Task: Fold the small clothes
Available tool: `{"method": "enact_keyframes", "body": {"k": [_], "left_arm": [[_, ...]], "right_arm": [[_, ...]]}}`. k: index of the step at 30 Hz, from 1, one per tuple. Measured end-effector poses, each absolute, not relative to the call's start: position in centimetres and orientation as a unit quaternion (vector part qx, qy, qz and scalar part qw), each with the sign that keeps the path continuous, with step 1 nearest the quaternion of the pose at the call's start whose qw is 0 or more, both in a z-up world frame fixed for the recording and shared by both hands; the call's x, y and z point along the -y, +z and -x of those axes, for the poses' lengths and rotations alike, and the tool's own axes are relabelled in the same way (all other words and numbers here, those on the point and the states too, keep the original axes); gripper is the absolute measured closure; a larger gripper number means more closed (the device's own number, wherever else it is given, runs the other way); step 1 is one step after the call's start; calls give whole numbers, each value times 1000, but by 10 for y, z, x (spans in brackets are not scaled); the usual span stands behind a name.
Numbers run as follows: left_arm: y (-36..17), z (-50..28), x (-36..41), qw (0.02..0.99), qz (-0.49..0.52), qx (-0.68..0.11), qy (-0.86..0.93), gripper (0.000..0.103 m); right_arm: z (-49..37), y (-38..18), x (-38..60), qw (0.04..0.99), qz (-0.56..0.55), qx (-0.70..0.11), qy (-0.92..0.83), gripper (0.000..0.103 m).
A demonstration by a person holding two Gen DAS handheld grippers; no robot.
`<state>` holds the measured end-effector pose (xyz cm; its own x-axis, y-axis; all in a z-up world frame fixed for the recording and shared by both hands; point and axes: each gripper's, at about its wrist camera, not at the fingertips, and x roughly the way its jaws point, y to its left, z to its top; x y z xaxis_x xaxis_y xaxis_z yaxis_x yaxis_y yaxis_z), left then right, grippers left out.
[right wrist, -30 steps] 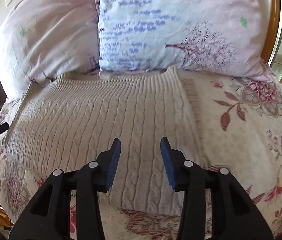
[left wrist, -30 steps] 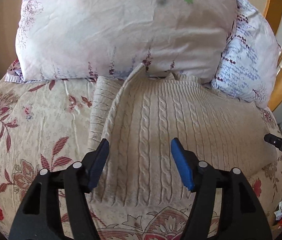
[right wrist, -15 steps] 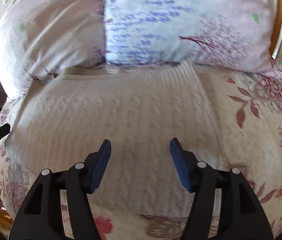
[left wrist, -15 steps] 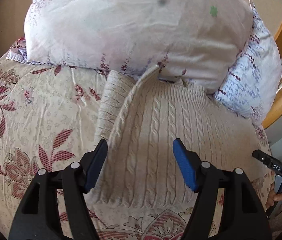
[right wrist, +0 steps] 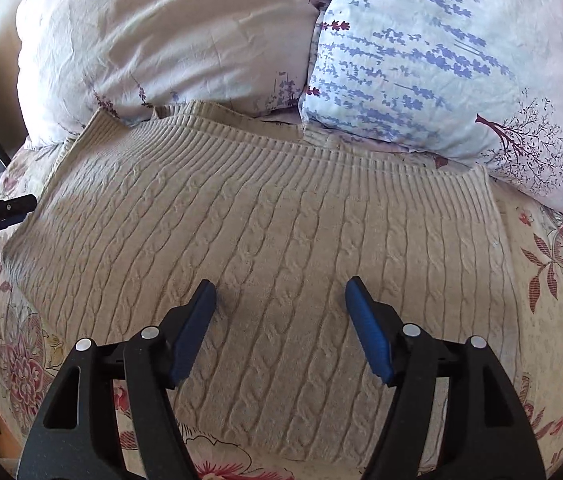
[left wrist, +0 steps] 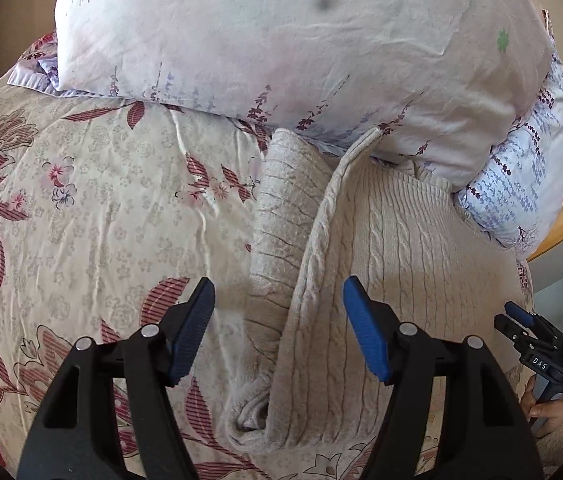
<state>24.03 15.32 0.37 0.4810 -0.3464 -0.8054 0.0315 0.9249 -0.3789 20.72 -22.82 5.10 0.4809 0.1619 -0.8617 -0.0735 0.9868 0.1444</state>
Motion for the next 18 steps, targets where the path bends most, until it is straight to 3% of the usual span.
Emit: {"method": "enact_keyframes", "body": {"k": [8, 12, 18], "left_arm": [[-1, -241, -156, 842, 189, -491, -119, 44], [-6, -240, -162, 827, 238, -492, -131, 60], [-9, -242, -160, 821, 270, -488, -123, 62]], "right_arm": [[-208, 49, 227, 857, -44, -508, 71, 30], [-210, 48, 227, 857, -46, -508, 73, 28], [-211, 46, 224, 857, -44, -507, 75, 26]]}}
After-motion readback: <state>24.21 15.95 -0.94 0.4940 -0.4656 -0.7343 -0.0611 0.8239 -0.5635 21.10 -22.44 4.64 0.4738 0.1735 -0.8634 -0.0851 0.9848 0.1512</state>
